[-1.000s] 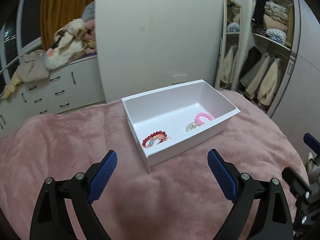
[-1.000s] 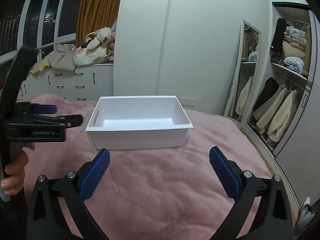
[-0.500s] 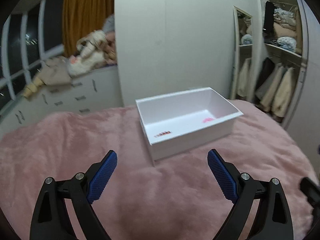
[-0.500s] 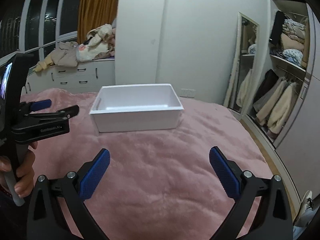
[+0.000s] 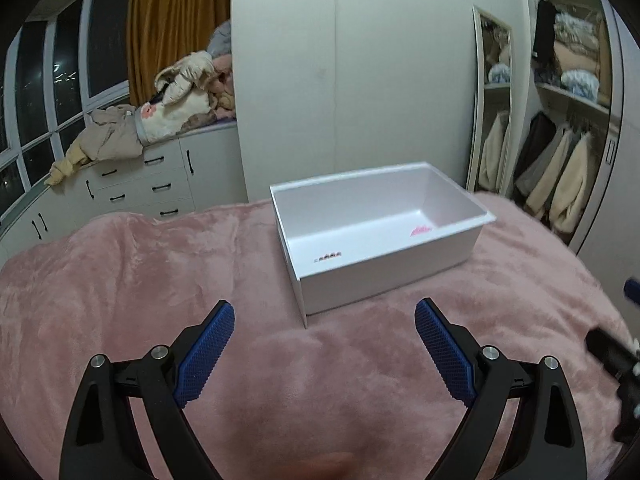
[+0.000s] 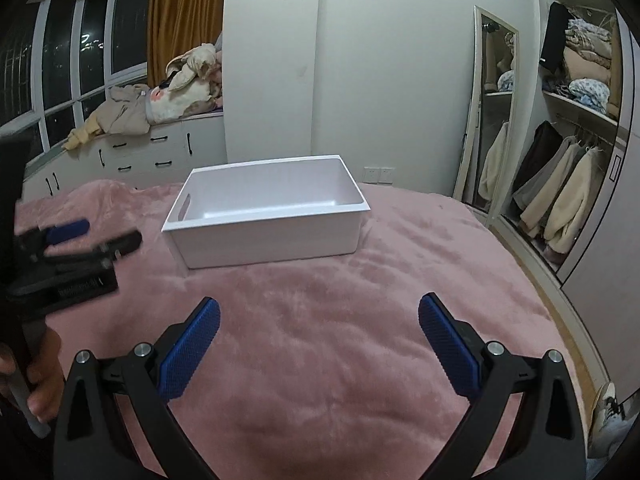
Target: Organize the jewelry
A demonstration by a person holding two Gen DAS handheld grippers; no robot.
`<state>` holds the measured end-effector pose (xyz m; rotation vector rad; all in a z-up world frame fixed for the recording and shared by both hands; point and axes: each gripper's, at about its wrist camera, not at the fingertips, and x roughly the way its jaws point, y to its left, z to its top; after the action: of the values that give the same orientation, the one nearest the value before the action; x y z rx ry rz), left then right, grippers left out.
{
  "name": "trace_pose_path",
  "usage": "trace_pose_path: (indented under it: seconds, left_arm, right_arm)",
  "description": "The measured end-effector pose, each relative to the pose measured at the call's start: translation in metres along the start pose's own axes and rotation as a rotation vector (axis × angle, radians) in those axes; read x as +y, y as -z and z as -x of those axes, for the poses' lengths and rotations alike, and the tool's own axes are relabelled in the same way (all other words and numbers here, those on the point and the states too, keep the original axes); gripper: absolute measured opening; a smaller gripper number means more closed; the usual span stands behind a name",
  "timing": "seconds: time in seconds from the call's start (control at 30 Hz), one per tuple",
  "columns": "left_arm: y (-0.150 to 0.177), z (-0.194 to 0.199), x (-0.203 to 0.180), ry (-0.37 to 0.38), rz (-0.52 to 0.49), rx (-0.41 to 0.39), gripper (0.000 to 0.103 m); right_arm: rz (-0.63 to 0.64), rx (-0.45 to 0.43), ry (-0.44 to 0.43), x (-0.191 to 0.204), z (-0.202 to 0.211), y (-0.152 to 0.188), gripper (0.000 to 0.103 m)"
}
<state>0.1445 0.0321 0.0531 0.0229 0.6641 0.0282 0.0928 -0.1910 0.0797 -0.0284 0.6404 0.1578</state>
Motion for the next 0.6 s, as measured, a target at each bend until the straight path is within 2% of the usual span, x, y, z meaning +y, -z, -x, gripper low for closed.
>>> trace_pose_path:
  seconds: [0.17,0.23,0.33,0.6]
  left_arm:
    - [0.006,-0.027,-0.003,-0.014,-0.043,0.067,0.093]
    - [0.008,-0.036,-0.004,0.003,-0.056,0.104,0.093]
    - [0.012,-0.046,-0.006,-0.021,-0.069,0.143,0.093]
    - [0.013,-0.044,-0.01,-0.023,-0.084,0.131,0.093]
  right_arm:
    - [0.016,0.004,-0.048,-0.002,-0.018,-0.001,0.098]
    - [0.009,0.02,-0.047,-0.005,-0.026,0.001,0.098]
    - [-0.007,0.046,-0.046,-0.011,-0.035,0.005,0.098]
    - [-0.02,0.063,-0.045,-0.015,-0.042,0.015,0.098]
